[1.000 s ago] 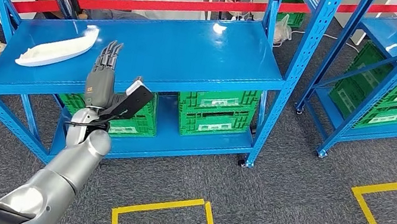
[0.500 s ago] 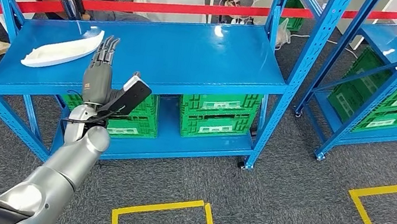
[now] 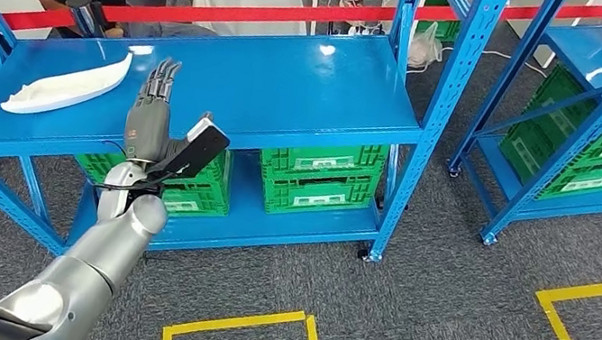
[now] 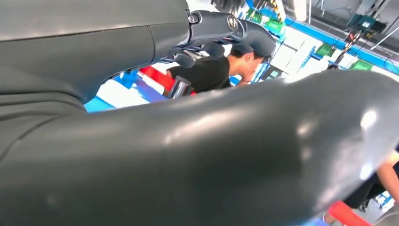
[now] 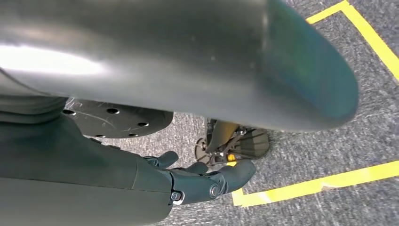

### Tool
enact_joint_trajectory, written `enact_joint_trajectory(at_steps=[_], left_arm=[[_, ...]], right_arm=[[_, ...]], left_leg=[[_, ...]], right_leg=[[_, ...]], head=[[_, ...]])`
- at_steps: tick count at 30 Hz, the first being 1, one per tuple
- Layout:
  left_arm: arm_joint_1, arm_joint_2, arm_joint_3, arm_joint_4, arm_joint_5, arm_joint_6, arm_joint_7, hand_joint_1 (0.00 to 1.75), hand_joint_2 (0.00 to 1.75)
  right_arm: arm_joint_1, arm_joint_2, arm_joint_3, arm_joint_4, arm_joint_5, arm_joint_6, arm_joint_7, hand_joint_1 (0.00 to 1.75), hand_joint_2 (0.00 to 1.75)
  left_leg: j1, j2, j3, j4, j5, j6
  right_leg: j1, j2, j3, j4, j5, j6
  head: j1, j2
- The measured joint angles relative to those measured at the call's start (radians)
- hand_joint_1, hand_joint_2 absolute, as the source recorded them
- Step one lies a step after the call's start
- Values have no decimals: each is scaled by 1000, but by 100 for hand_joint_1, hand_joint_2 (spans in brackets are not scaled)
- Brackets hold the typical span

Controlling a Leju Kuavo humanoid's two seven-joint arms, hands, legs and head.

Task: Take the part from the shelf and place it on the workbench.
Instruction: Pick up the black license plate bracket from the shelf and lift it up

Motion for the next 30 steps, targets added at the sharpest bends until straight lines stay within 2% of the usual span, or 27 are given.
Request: enact_joint_trajectory(at_steps=[2,3,4,5,6,7,8,10,13,14,15,17,18,19,20,21,22,23,24,26,28,29,30], left_arm=[[5,2,0,2,-1,0,3,0,0],[9,3,0,3,-1,0,5,0,0],[12,4,0,4,-1,0,7,0,0],[14,5,0,4,-1,0,7,0,0],[14,6,0,4,-1,0,7,0,0],[13,7,0,5,-1,0,8,0,0],[12,8,0,5,-1,0,8,0,0],[11,9,0,6,-1,0,8,0,0],[9,8,0,4,-3,1,8,0,0],[7,7,-1,3,-4,2,8,0,0],[6,6,-1,3,-4,2,7,0,0],[8,6,-1,5,-3,2,6,0,0],[11,6,-1,6,-1,2,4,0,0],[12,6,-1,7,0,2,2,0,0],[13,6,-1,8,1,2,0,0,0],[12,5,-1,8,1,2,-2,0,0],[11,5,-1,9,2,2,-4,0,0],[10,4,-1,9,2,2,-5,0,0],[9,4,-1,9,3,2,-6,0,0],[8,3,-1,10,3,3,-7,0,0],[9,2,-1,7,3,5,-8,0,0],[7,1,-1,6,3,6,-8,0,0],[7,2,-1,6,3,7,-8,0,0]], right_arm=[[1,0,0,0,-2,0,0,0,0],[3,0,0,0,-2,0,0,0,0],[4,0,0,0,-2,0,1,0,0],[5,0,0,0,-2,0,1,0,0],[6,1,0,0,-2,1,1,0,0],[5,3,0,1,-2,1,1,0,0],[4,5,0,2,-2,1,2,0,0],[1,9,0,3,-2,2,2,0,0],[1,10,0,3,-2,5,1,0,0],[1,10,0,3,-2,6,0,0,0],[0,10,0,3,-2,7,0,0,0],[-1,10,-1,3,-2,6,-1,0,0],[0,9,-1,3,-3,4,-1,0,0],[0,9,-1,3,-3,3,-1,0,0],[1,9,-2,3,-3,2,-1,0,0],[1,8,-2,3,-3,1,-2,0,0],[0,8,-3,3,-3,1,-2,0,0],[-1,8,-4,3,-3,0,-3,0,0],[-2,8,-5,3,-3,0,-4,0,0],[-4,7,-9,3,-3,-1,-5,0,0],[-3,7,-10,3,-4,-3,-5,0,0],[-3,6,-10,3,-4,-3,-5,0,0],[-2,6,-10,3,-4,-3,-5,0,0]], left_leg=[[-1,2,-88,133,-32,1],[-2,1,-119,165,-24,5],[-3,1,-131,160,1,10],[-6,1,-122,112,48,18],[-10,1,-101,42,100,28],[-16,2,-77,-21,136,38],[-23,2,-54,-77,158,46],[-32,1,-36,-112,150,53],[-26,-2,-15,-137,141,60],[-22,-2,-4,-145,138,64],[-21,-2,5,-150,133,67],[-22,-2,18,-150,120,73],[-23,-2,25,-148,112,73],[-24,-3,34,-145,103,73],[-24,-4,43,-142,93,72],[-24,-5,54,-138,82,70],[-26,-5,62,-135,71,67],[-27,-7,66,-131,63,62],[-28,-8,68,-130,58,57],[-29,-10,70,-132,53,48],[-28,-8,69,-123,44,37],[-27,-6,56,-96,31,31],[-25,-4,30,-47,11,25]], right_leg=[[4,-1,11,-1,-10,-6],[6,0,19,-1,-17,-8],[8,1,28,-2,-24,-9],[11,2,41,-2,-33,-8],[12,3,53,-4,-41,-7],[15,3,62,-6,-49,-3],[15,4,68,-9,-55,2],[13,4,70,-18,-61,15],[12,-2,77,-15,-73,33],[13,-4,61,17,-87,37],[12,-5,30,71,-106,39],[13,-6,-61,201,-140,43],[14,-6,-96,238,-135,44],[15,-6,-114,239,-109,43],[16,-6,-111,201,-64,42],[17,-6,-94,135,-10,38],[20,-7,-73,75,27,33],[22,-7,-52,25,47,27],[24,-6,-40,-3,51,21],[26,-5,-30,-15,39,10],[21,-5,-20,-22,35,1],[17,-5,-12,-25,31,-4],[15,-6,-4,-28,27,-9]], head=[[-1,0],[-1,0],[-1,0],[-1,0],[-1,0],[0,0],[0,0],[-1,0],[-3,0],[-3,0],[-1,0],[0,0],[0,0],[0,0],[1,0],[1,0],[1,0],[1,0],[0,0],[-2,0],[-5,0],[-7,0],[-10,0]])
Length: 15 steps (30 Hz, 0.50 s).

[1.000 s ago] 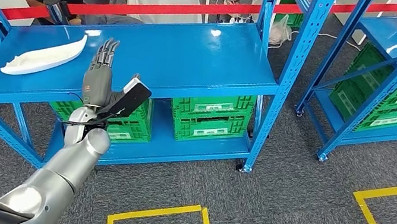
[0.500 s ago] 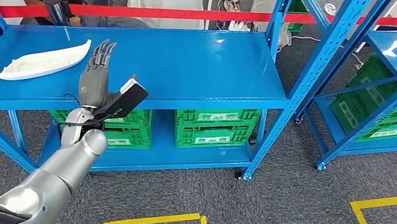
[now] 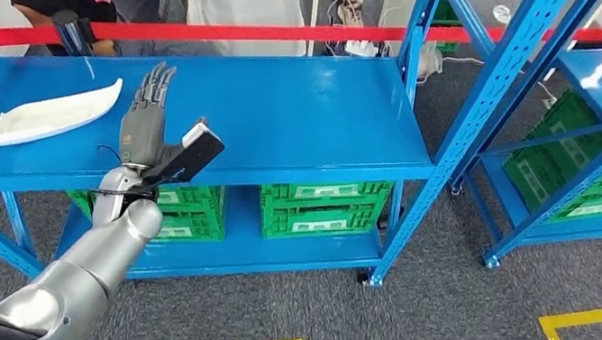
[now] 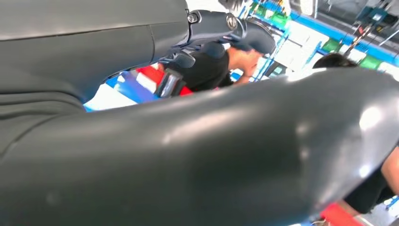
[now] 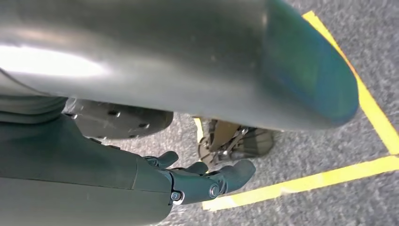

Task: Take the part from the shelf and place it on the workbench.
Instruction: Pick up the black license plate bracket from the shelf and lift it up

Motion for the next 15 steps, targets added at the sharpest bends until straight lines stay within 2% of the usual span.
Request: enact_joint_trajectory(at_steps=[2,3,4,5,7,8,9,10,14,15], left_arm=[[3,0,0,1,2,1,0,0,0],[6,1,0,2,3,1,-1,0,0],[9,1,0,3,5,1,-1,0,0],[10,1,0,4,7,1,-2,0,0],[10,2,0,5,8,2,-3,0,0],[9,2,0,5,7,4,-3,0,0],[9,2,-1,6,5,6,-4,0,0],[9,2,-1,6,3,9,-5,0,0],[14,1,-2,7,5,25,-21,0,0],[14,2,-4,7,-1,33,-20,0,44]], right_arm=[[0,0,0,0,0,0,0,0,0],[1,0,0,0,0,0,0,0,0],[2,0,-1,0,1,-1,1,0,0],[3,0,-1,0,1,-2,1,0,0],[5,0,-1,0,1,-2,3,0,0],[4,0,-1,0,2,-2,3,0,0],[3,0,-2,0,3,-3,3,0,0],[3,0,-2,0,4,-3,3,0,0],[4,-1,-4,0,10,-4,4,0,0],[3,-1,-5,0,11,-4,3,0,0]], left_leg=[[6,3,-79,133,-42,-10],[9,4,-115,182,-47,-13],[12,5,-134,196,-31,-15],[14,5,-133,169,4,-16],[16,6,-87,39,95,-17],[15,6,-61,-22,120,-16],[14,6,-44,-62,131,-12],[12,5,-36,-78,127,-8],[11,-2,-34,-89,123,5],[11,-3,-34,-89,122,8]], right_leg=[[-2,0,11,-1,-10,-4],[-3,0,17,-1,-15,-3],[-4,1,24,-1,-21,-1],[-6,2,34,-1,-27,2],[-10,3,53,0,-41,12],[-10,4,58,0,-47,18],[-9,5,61,0,-51,25],[-7,5,60,0,-52,26],[-5,1,67,-13,-50,12],[-5,0,70,-18,-50,13]], head=[[-2,0],[-3,0],[-2,0],[-2,0],[-3,0],[-4,0],[-4,0],[-4,0],[-1,0],[0,0]])
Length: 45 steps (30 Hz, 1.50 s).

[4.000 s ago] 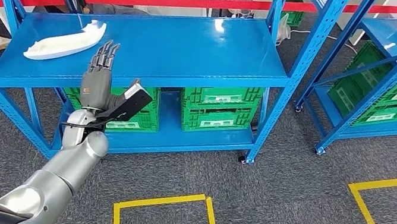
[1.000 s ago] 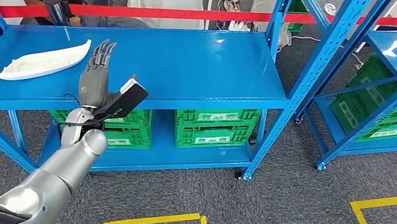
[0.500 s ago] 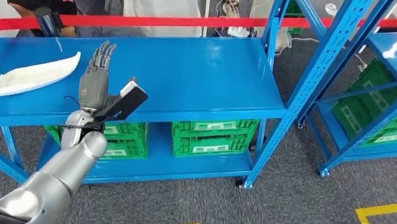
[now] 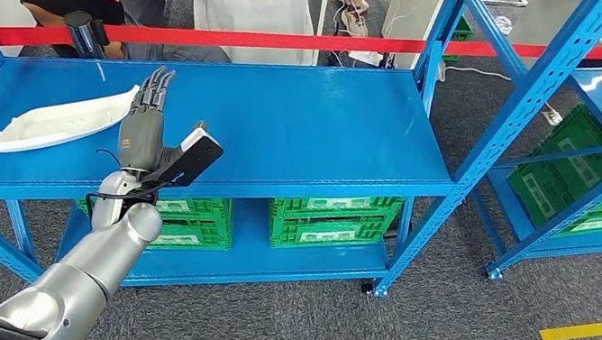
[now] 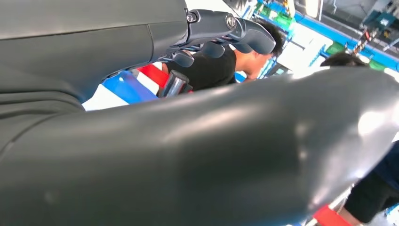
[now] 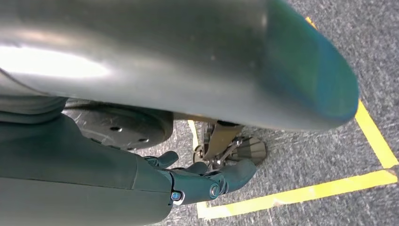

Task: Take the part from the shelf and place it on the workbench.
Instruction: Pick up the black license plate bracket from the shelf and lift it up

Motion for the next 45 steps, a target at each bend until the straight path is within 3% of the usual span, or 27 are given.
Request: enact_joint_trajectory(at_steps=[3,9,19,24,36,45], left_arm=[[-1,2,-8,1,-35,20,17,0,175],[-28,15,-29,10,-154,48,93,0,175],[-120,73,-90,84,-418,71,270,0,175],[-167,117,-117,124,-517,-9,345,0,175],[-207,196,-117,195,-469,-310,298,0,175],[-202,219,-60,227,-375,-396,282,0,175]], right_arm=[[-3,0,-1,0,2,0,0,0,0],[-4,0,-2,0,12,4,5,0,0],[-7,0,-2,0,31,6,8,0,0],[-15,0,-2,0,42,6,12,0,0],[-25,6,-2,0,52,6,20,0,0],[-47,6,-2,0,56,6,22,0,0]], left_leg=[[-1,0,1,0,-2,8],[-3,0,1,0,-2,15],[-2,1,4,-2,2,13],[-2,2,5,-3,2,12],[-2,2,5,-4,2,12],[-2,2,5,-4,2,12]], right_leg=[[0,0,5,-9,2,5],[-2,0,9,-17,6,34],[-1,0,8,-15,7,37],[-1,0,8,-15,7,37],[-1,0,9,-15,6,36],[-1,0,9,-15,6,36]], head=[[0,0],[0,0],[0,0],[0,0],[0,0],[0,0]])
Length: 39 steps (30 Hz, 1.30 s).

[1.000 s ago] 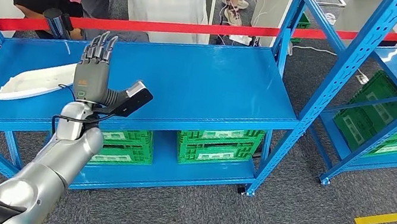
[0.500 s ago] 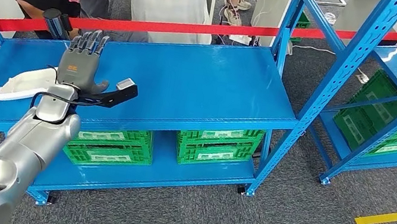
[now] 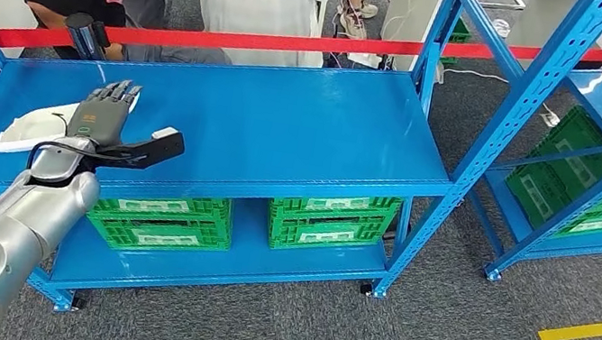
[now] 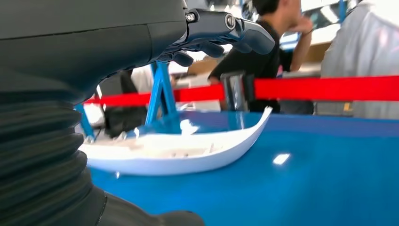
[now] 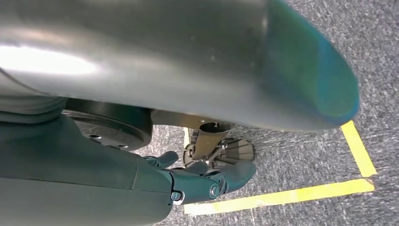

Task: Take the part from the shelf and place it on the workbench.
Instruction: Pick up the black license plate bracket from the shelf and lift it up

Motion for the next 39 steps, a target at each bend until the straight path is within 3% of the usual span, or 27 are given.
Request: enact_joint_trajectory(at_steps=[6,14,19,39], left_arm=[[1,10,26,11,-14,0,57,0,175],[1,41,32,22,-139,94,200,0,175],[1,64,32,29,-196,112,248,0,175],[1,97,31,40,-191,77,220,0,175]], right_arm=[[-7,0,0,0,1,0,0,0,0],[-8,0,0,0,4,-2,-3,0,0],[-8,0,0,0,5,-4,-12,0,0],[-17,0,-1,0,12,-14,-18,0,0]], left_leg=[[0,0,0,0,0,0],[0,0,0,0,0,0],[0,0,0,0,0,0],[0,0,0,0,0,0]], right_leg=[[0,0,0,0,0,0],[0,0,0,0,0,0],[0,0,0,0,0,0],[0,0,0,0,0,0]], head=[[0,0],[0,0],[0,0],[0,0]])
